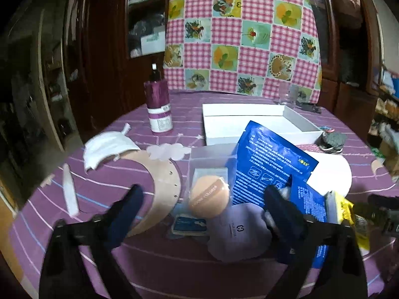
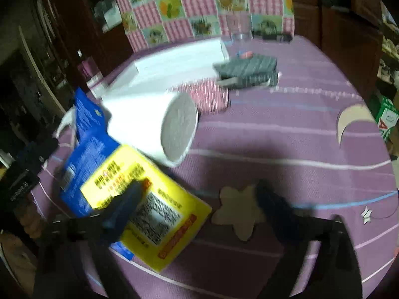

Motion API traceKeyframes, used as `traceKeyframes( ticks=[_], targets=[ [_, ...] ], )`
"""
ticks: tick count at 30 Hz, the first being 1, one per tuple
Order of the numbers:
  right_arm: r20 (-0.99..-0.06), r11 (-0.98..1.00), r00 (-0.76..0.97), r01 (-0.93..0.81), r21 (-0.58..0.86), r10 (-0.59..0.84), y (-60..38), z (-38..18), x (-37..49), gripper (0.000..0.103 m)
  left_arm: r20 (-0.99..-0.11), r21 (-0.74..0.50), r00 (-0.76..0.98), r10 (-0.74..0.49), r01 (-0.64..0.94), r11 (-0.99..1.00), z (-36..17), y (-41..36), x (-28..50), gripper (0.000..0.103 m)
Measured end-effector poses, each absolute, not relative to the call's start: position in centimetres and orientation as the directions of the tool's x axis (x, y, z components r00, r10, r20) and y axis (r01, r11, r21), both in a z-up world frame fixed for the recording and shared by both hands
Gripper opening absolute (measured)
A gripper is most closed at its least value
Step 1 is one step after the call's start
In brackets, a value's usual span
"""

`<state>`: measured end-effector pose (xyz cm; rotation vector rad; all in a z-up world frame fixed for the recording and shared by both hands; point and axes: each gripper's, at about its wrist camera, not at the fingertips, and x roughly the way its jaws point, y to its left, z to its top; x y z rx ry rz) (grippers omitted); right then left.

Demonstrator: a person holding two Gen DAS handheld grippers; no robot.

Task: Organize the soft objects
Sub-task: 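Move both tools toward the blue packet and the yellow packet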

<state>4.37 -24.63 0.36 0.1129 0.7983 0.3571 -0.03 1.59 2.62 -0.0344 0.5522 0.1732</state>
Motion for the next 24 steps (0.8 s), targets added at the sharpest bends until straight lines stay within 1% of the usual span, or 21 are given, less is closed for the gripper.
traceKeyframes(
  ticks=[1, 3, 4, 7, 9, 12, 15, 17, 19, 24],
  targets=[
    [-0.639, 0.927, 0.672, -0.293, 0.234, 0.374, -24.7, 1.1, 3.8, 0.085, -0.528, -0.002, 0.837, 0.145, -0.171, 0.985, 2.6, 1.8, 0.0, 0.070],
    [-0.595, 0.903, 0.680, -0.340, 0.261, 0.428, -24.7, 1.8, 3.2, 0.085, -0.538, -0.038, 0.835, 0.119, -0.165, 0.985, 2.5, 2.3, 0.0, 0.062],
    [-0.570, 0.877, 0.667, -0.386, 0.285, 0.479, -24.5, 2.1, 2.9, 0.085, -0.545, -0.063, 0.832, 0.104, -0.164, 0.984, 2.4, 2.6, 0.0, 0.058],
    [-0.556, 0.842, 0.638, -0.462, 0.277, 0.533, -23.3, 2.3, 2.4, 0.085, -0.567, -0.130, 0.821, 0.068, -0.170, 0.977, 2.0, 3.3, 0.1, 0.054],
    [-0.570, 0.837, 0.625, -0.486, 0.252, 0.534, -22.4, 2.2, 2.2, 0.085, -0.577, -0.187, 0.817, 0.006, -0.139, 0.973, 1.7, 3.7, 0.2, 0.050],
    [-0.621, 0.832, 0.588, -0.514, 0.208, 0.518, -20.7, 1.5, 2.5, 0.085, -0.575, -0.228, 0.815, -0.078, -0.069, 0.971, 1.6, 3.2, 0.1, 0.049],
    [-0.681, 0.827, 0.538, -0.532, 0.181, 0.496, -19.7, 0.6, 2.8, 0.085, -0.545, -0.218, 0.833, -0.101, -0.025, 0.976, 2.0, 2.5, -0.4, 0.049],
    [-0.702, 0.830, 0.527, -0.531, 0.168, 0.479, -19.4, 0.2, 2.8, 0.086, -0.535, -0.219, 0.837, -0.118, -0.002, 0.976, 2.2, 2.3, -0.6, 0.050],
    [-0.707, 0.833, 0.523, -0.525, 0.173, 0.476, -19.5, 0.0, 2.8, 0.087, -0.542, -0.217, 0.832, -0.117, -0.004, 0.976, 2.2, 2.2, -0.4, 0.055],
    [-0.716, 0.859, 0.527, -0.470, 0.204, 0.459, -20.7, -0.3, 3.5, 0.091, -0.557, -0.227, 0.823, -0.112, -0.021, 0.974, 2.1, 2.6, -0.2, 0.058]
  ],
)
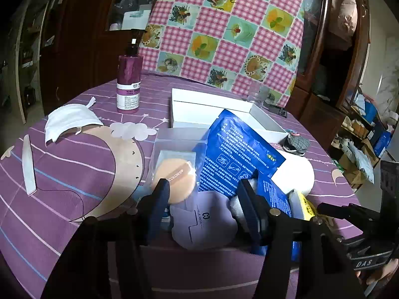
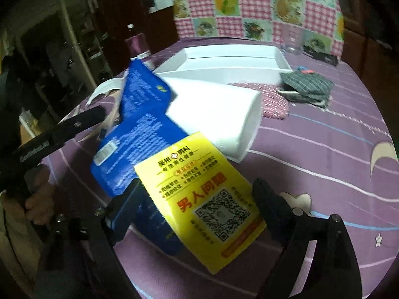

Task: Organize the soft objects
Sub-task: 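Move both tools toward the blue packet and the yellow packet, then grasp the blue packet with the left tool while the right tool grasps the yellow packet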

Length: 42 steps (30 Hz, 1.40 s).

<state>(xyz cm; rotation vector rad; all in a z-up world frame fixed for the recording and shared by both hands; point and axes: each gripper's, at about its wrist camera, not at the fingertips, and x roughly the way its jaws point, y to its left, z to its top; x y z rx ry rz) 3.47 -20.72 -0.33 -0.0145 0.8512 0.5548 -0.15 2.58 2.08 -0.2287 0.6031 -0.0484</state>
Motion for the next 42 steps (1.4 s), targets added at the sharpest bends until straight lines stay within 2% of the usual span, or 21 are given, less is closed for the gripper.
traceKeyframes(
  ticks=[10, 18, 24, 26, 28, 36, 37, 39, 40, 42],
  targets=[
    [-0.693, 0.854, 0.522, -0.436, 0.284, 0.497, -22.0, -0.3, 3.8, 0.091, -0.547, -0.233, 0.825, -0.143, 0.014, 0.972, 2.2, 2.5, -0.3, 0.065],
    [-0.711, 0.855, 0.504, -0.438, 0.278, 0.489, -21.6, -0.6, 4.0, 0.091, -0.529, -0.275, 0.791, -0.307, 0.182, 0.944, 2.3, 1.0, -0.8, 0.068],
    [-0.709, 0.856, 0.507, -0.433, 0.282, 0.491, -21.7, -0.6, 4.0, 0.091, -0.583, -0.279, 0.732, -0.352, 0.227, 0.933, 1.7, -0.1, -0.2, 0.067],
    [-0.709, 0.858, 0.510, -0.432, 0.279, 0.488, -21.7, -0.6, 4.0, 0.091, -0.607, -0.284, 0.711, -0.355, 0.223, 0.933, 1.3, -0.2, -0.1, 0.059],
    [-0.709, 0.860, 0.514, -0.429, 0.275, 0.483, -21.7, -0.6, 4.0, 0.091, -0.634, -0.277, 0.685, -0.357, 0.230, 0.933, 0.9, -0.6, 0.1, 0.047],
    [-0.711, 0.879, 0.533, -0.392, 0.273, 0.459, -21.5, -0.6, 3.6, 0.091, -0.662, -0.287, 0.628, -0.410, 0.293, 0.912, 0.4, -1.6, -0.2, 0.025],
    [-0.716, 0.878, 0.528, -0.396, 0.269, 0.457, -21.4, -0.7, 3.7, 0.091, -0.661, -0.290, 0.626, -0.414, 0.297, 0.910, 0.4, -1.6, -0.2, 0.018],
    [-0.727, 0.879, 0.521, -0.405, 0.251, 0.448, -21.2, -0.8, 3.9, 0.091, -0.661, -0.299, 0.618, -0.427, 0.305, 0.904, 0.3, -1.6, -0.3, 0.014],
    [-0.731, 0.880, 0.519, -0.407, 0.245, 0.443, -21.1, -0.8, 3.9, 0.091, -0.663, -0.301, 0.613, -0.430, 0.307, 0.903, 0.3, -1.7, -0.3, 0.007],
    [-0.737, 0.884, 0.521, -0.409, 0.228, 0.431, -21.0, -0.8, 3.9, 0.089, -0.666, -0.307, 0.603, -0.439, 0.315, 0.898, 0.3, -1.8, -0.2, 0.006]
  ],
)
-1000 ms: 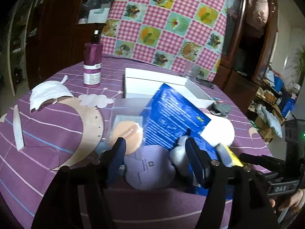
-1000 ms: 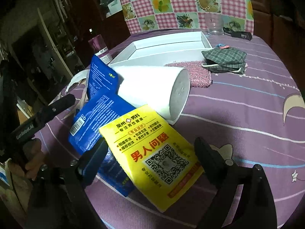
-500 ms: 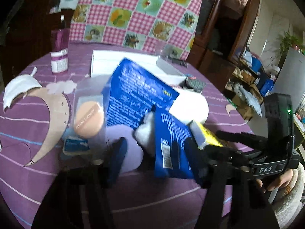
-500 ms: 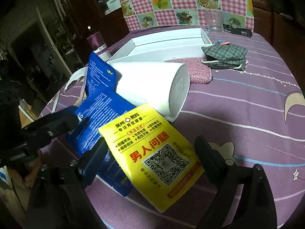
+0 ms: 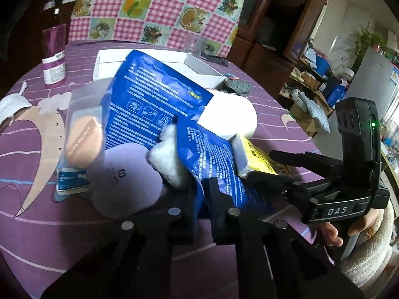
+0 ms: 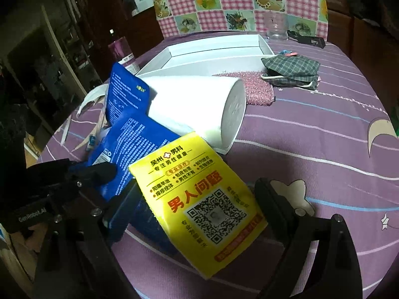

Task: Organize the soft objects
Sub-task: 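Grasp the blue packet with the left tool while the right tool grasps the yellow packet, then lower the blue packet into the white box with the left tool while the right tool places the yellow packet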

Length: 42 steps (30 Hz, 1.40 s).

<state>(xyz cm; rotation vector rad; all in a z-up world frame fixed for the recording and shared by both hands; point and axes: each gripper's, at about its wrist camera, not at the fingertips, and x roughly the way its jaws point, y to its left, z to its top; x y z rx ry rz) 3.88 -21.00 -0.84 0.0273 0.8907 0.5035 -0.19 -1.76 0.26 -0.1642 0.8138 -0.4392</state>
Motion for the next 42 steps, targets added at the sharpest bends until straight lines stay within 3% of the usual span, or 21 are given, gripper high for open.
traceKeyframes(
  ticks=[4, 9, 12, 19, 31, 42],
  targets=[
    [-0.737, 0.885, 0.522, -0.408, 0.225, 0.429, -21.2, -0.9, 3.8, 0.081, -0.660, -0.323, 0.600, -0.452, 0.316, 0.892, 0.2, -1.7, -0.2, 0.002],
    [-0.716, 0.873, 0.527, -0.419, 0.251, 0.458, -21.6, -0.5, 3.4, 0.063, -0.645, -0.334, 0.609, -0.462, 0.319, 0.887, 0.4, -1.6, -0.4, 0.001],
    [-0.701, 0.870, 0.537, -0.420, 0.260, 0.469, -21.8, -0.2, 3.1, 0.060, -0.618, -0.336, 0.632, -0.468, 0.326, 0.884, 0.9, -1.4, -0.6, 0.000],
    [-0.613, 0.852, 0.597, -0.424, 0.307, 0.518, -23.2, 1.8, 2.1, 0.059, -0.555, -0.339, 0.687, -0.469, 0.328, 0.882, 2.9, -1.1, -1.5, 0.000],
    [-0.601, 0.902, 0.672, -0.338, 0.270, 0.432, -25.4, 8.5, 0.6, 0.060, -0.527, -0.358, 0.705, -0.475, 0.323, 0.876, 9.5, -0.8, -1.7, 0.000],
    [-0.617, 0.891, 0.655, -0.222, 0.396, 0.438, -26.3, 16.4, 10.3, 0.061, -0.436, -0.392, 0.750, -0.497, 0.339, 0.855, 18.2, -1.0, 4.0, 0.000]
  ],
)
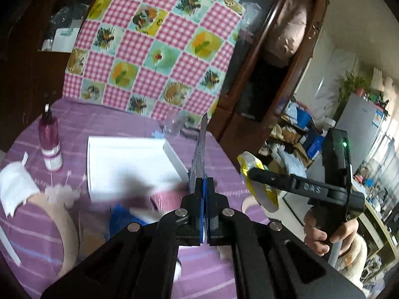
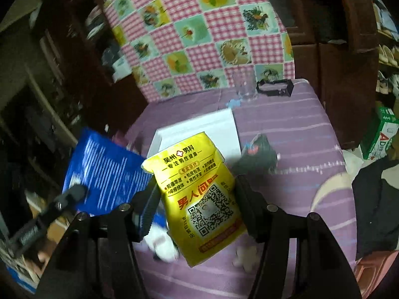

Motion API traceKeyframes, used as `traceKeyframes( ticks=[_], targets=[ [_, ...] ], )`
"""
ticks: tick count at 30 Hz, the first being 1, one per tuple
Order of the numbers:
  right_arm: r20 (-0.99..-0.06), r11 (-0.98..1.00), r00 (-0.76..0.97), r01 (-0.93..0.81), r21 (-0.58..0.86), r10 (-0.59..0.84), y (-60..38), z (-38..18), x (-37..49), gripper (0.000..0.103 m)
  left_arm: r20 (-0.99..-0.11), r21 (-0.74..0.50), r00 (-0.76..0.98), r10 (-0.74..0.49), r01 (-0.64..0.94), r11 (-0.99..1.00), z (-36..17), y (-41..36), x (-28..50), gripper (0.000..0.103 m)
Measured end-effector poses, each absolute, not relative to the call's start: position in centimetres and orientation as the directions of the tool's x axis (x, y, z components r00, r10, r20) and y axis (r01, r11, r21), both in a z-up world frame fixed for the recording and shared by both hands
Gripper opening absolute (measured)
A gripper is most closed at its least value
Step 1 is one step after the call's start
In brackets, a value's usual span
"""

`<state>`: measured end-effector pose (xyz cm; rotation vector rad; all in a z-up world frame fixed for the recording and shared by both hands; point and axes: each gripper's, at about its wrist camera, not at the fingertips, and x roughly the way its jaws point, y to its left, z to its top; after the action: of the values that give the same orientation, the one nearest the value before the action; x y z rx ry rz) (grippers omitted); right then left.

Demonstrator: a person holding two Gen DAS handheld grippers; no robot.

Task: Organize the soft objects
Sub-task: 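Lower the blue packet into the white box with the left tool while the right tool places the yellow packet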

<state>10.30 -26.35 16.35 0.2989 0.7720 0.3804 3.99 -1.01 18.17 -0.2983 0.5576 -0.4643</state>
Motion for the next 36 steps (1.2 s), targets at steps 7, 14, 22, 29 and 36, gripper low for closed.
traceKeyframes(
  ticks=[7, 14, 22, 29, 36],
  targets=[
    [-0.586, 0.818, 0.608, -0.204, 0.537, 0.536, -24.0, 15.2, 18.9, 0.061, -0.398, -0.513, 0.763, -0.510, 0.276, 0.813, 17.7, -0.7, 12.2, 0.000],
    [-0.626, 0.820, 0.571, -0.160, 0.549, 0.531, -22.1, 9.5, 24.8, 0.061, -0.490, -0.579, 0.771, -0.405, 0.059, 0.813, 10.6, 2.8, 19.8, 0.000],
    [-0.745, 0.889, 0.508, -0.102, 0.447, 0.433, -20.8, 3.1, 28.6, 0.061, -0.603, -0.656, 0.679, -0.417, -0.126, 0.744, 3.7, 6.3, 23.4, 0.000],
    [-0.781, 0.903, 0.475, -0.080, 0.422, 0.407, -20.6, 1.8, 28.9, 0.062, -0.683, -0.590, 0.619, -0.388, -0.154, 0.792, 2.6, 5.7, 22.6, 0.000],
    [-0.828, 0.924, 0.423, -0.069, 0.376, 0.368, -20.1, 1.4, 28.7, 0.062, -0.708, -0.575, 0.594, -0.382, -0.171, 0.800, 1.5, 5.8, 22.1, 0.000]
  ],
)
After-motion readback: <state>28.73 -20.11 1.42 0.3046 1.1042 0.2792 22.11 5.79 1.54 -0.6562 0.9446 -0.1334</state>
